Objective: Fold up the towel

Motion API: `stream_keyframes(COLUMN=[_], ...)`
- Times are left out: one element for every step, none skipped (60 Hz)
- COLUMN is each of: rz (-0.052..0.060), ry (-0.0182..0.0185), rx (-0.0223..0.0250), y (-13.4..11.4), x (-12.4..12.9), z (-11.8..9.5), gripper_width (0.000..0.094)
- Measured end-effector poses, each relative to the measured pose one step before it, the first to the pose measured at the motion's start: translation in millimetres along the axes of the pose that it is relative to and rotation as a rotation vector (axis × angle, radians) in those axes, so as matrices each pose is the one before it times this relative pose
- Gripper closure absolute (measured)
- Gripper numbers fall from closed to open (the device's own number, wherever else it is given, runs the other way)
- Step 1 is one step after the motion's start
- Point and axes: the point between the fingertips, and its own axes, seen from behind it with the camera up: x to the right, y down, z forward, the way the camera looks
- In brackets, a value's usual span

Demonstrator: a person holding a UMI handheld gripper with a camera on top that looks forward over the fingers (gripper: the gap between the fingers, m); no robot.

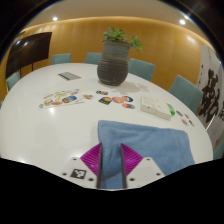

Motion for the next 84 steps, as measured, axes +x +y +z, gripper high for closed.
stream_keyframes(rz=[-0.0164, -0.0134, -0.0099, -0.0058, -0.0041, -0.0039, -0.0025, 0.0002, 0.0048, 0.0104, 0.0143, 0.0165, 0.0173, 0.0187, 0.0211, 0.0222, 0.0237, 0.0229, 0.0243, 0.0225, 0.0225, 0.0238, 0.0259, 0.0286, 0.0252, 0.0238, 0.0205, 0.0158, 0.0115, 0.0084, 0.005, 0.0051, 0.0038, 0.0019, 0.0021, 0.0046, 0.0069, 0.0071, 0.0064, 0.0037, -0.0003, -0.0016, -0.0018, 0.0002, 0.0022, 0.0013, 0.0044, 0.0041, 0.0024, 0.0003, -0.0018, -0.0055, -0.0108, -0.0154, -0.0188, -0.0179, -0.0224, -0.0155, -0.0146, -0.0131, -0.0099, -0.0074, -0.005, -0.0067, -0.0038, -0.0065, -0.0052, -0.0064, -0.0066, -0.0063, -0.008, -0.006, -0.0058, -0.0047, -0.0027, -0.001, 0.0002, 0.0013, 0.0029, 0.0033, 0.0023, 0.0008, -0.0019, -0.0004], ry=[-0.00333, 0.00136, 0.00812, 0.0043, 0.00088, 0.00008, -0.0006, -0.00198, -0.0057, -0.00397, -0.00495, -0.00759, -0.01067, -0.01491, -0.0188, -0.02122, -0.01897, -0.02546, -0.02527, -0.02724, -0.02925, -0.03141, -0.03226, -0.02529, -0.03319, -0.03041, -0.02959, -0.02642, -0.02159, -0.01766, -0.01449, -0.00488, -0.00493, -0.00263, -0.00113, -0.0004, 0.00132, 0.003, 0.00627, 0.01214, 0.01551, 0.0199, 0.02317, 0.02266, 0.01992, 0.01239, 0.01667, 0.01489, 0.01676, 0.01527, 0.01401, 0.01636, 0.02606, 0.0261, 0.03087, 0.03107, 0.02352, 0.02441, 0.01769, 0.01129, 0.00737, 0.00503, 0.00989, 0.00191, -0.00037, -0.00005, 0.00433, 0.00472, 0.0036, 0.00328, 0.002, 0.00288, 0.0007, 0.0021, 0.00265, 0.00296, 0.0031, 0.00281, 0.00106, 0.00019, 0.00004, 0.00059, 0.00243, 0.00283], rx=[0.00296, -0.00007, -0.00149, -0.00135, -0.00211, -0.00296, -0.00406, -0.00478, -0.00517, -0.00548, -0.00596, -0.00579, -0.00544, -0.00649, -0.00603, -0.00462, 0.00401, 0.00401, 0.00588, 0.00581, 0.00512, 0.00553, 0.00752, 0.00833, 0.00902, 0.00995, 0.01035, 0.01182, 0.01225, 0.01351, 0.0131, 0.01068, 0.00875, 0.00581, 0.00231, 0.0, -0.00029, -0.00092, 0.00098, -0.003, -0.00437, -0.00659, -0.0084, -0.00888, -0.008, -0.00288, -0.00357, -0.0039, -0.00504, -0.00683, -0.00575, -0.00363, -0.00186, -0.00105, 0.00023, 0.0018, 0.00161, 0.0074, 0.00565, 0.00582, 0.00544, 0.00421, 0.0041, 0.00331, 0.00317, -0.00089, 0.00201, 0.00174, 0.00293, 0.00296, 0.00175, -0.00295, 0.00405, -0.00033, -0.00015, -0.00009, -0.00043, -0.00106, -0.00006, 0.00065, 0.00125, 0.00196, 0.00143, 0.00389], y=[-0.45, -0.32, -0.07, -0.03, 0.05, 0.0, 0.18, -0.54, -1.09, -0.2, -0.11, -0.48, -1.05, -1.22, -1.39, -2.25, -2.6, -3.03, -4.91, -4.88, -5.08, -5.09, -5.78, -7.27, -5.73, -6.36, -6.49, -6.58, -6.75, -6.91, -6.35, -6.47, -5.44, -3.28, -2.04, -1.57, -0.9, -0.45, 0.18, 0.42, 1.62, 2.63, 2.98, 3.18, 3.04, 4.7, 2.47, 2.19, 2.5, 2.52, 2.4, 1.79, 1.12, 0.93, 0.57, -0.01, -0.13, 0.04, -1.23, -1.41, -1.39, -1.41, -1.55, -1.33, -1.2, -2.41, -0.43, -0.4, -0.64, -0.67, -0.47, -0.87, 1.65, 0.64, 0.87, 1.0, 1.04, 0.31, 0.98, 1.07, 1.26, 1.14, 1.11, 0.82], x=[-0.29, 0.94, 1.97, 0.69, -0.1, 0.06, 0.04, -0.99, 1.19, -0.28, -0.59, -1.02, -1.74, -2.68, -3.92, -4.78, -5.94, -3.92, -6.04, -7.15, -7.79, -8.48, -8.87, -12.29, -8.36, -8.96, -7.42, -6.81, -5.45, -4.55, -3.16, -4.39, -0.73, 1.77, 2.76, 3.41, 4.45, 5.41, 6.65, 6.87, 9.63, 10.75, 11.45, 11.01, 10.18, 12.22, 7.9, 8.54, 8.87, 8.57, 7.83, 8.5, 10.77, 10.03, 10.6, 9.49, 11.69, 6.28, 5.05, 4.15, 3.22, 2.66, 3.89, 1.3, 0.54, 2.64, 0.87, 0.72, 0.35, 0.29, 0.94, -0.98, -0.43, -0.83, -1.0, -1.26, -1.52, -2.55, -1.94, -2.24, -2.43, -2.39, -2.98, -2.32], z=[1.47, 0.83, 0.36, 0.34, 0.24, -0.15, -0.08, 1.04, -0.51, 0.05, 0.04, -0.61, -0.91, -1.02, -1.97, -2.62, -2.34, -5.05, -4.65, -5.01, -5.35, -5.58, -5.79, -4.75, -6.74, -5.54, -5.72, -5.52, -5.33, -5.24, -4.7, -2.78, -3.02, -2.86, -2.35, -1.7, -0.8, -0.59, -0.11, 1.01, 1.36, 1.55, 1.67, 1.88, 1.8, 2.65, 1.55, 1.83, 2.33, 2.14, 1.96, 1.82, 1.53, 1.18, 0.58, -0.16, -1.01, -0.61, -1.65, -1.84, -2.81, -3.28, -3.78, -4.1, -4.83, -5.26, -5.4, -5.41, -5.95, -6.24, -6.3, -8.11, -5.05, -6.95, -7.19, -7.6, -8.0, -8.68, -8.12, -8.58, -8.7, -8.82, -10.13, -9.16], gripper_width=[0.0688, 0.0774, 0.0821, 0.0832, 0.084, 0.0848, 0.085, 0.0859, 0.0863, 0.0864, 0.0865, 0.0868, 0.0868, 0.087, 0.0871, 0.0871, 0.0871, 0.0871, 0.0871, 0.0871, 0.0871, 0.0871, 0.0871, 0.0871, 0.0871, 0.087, 0.0871, 0.0872, 0.0871, 0.0871, 0.0871, 0.087, 0.0871, 0.0871, 0.0871, 0.087, 0.0869, 0.0869, 0.0869, 0.0867, 0.0866, 0.0866, 0.0866, 0.0863, 0.0861, 0.0857, 0.0853, 0.0839, 0.0818, 0.0786, 0.0752, 0.0693, 0.0641, 0.058, 0.0515, 0.0453, 0.0405, 0.0321, 0.0249, 0.0168, 0.0081, 0.0053, 0.0049, 0.0059, 0.006, 0.0084, 0.0081, 0.0076, 0.0078, 0.0078, 0.0079, 0.0082, 0.008, 0.0081, 0.0082, 0.0077, 0.0077, 0.008, 0.008, 0.008, 0.008, 0.008, 0.008, 0.0081])
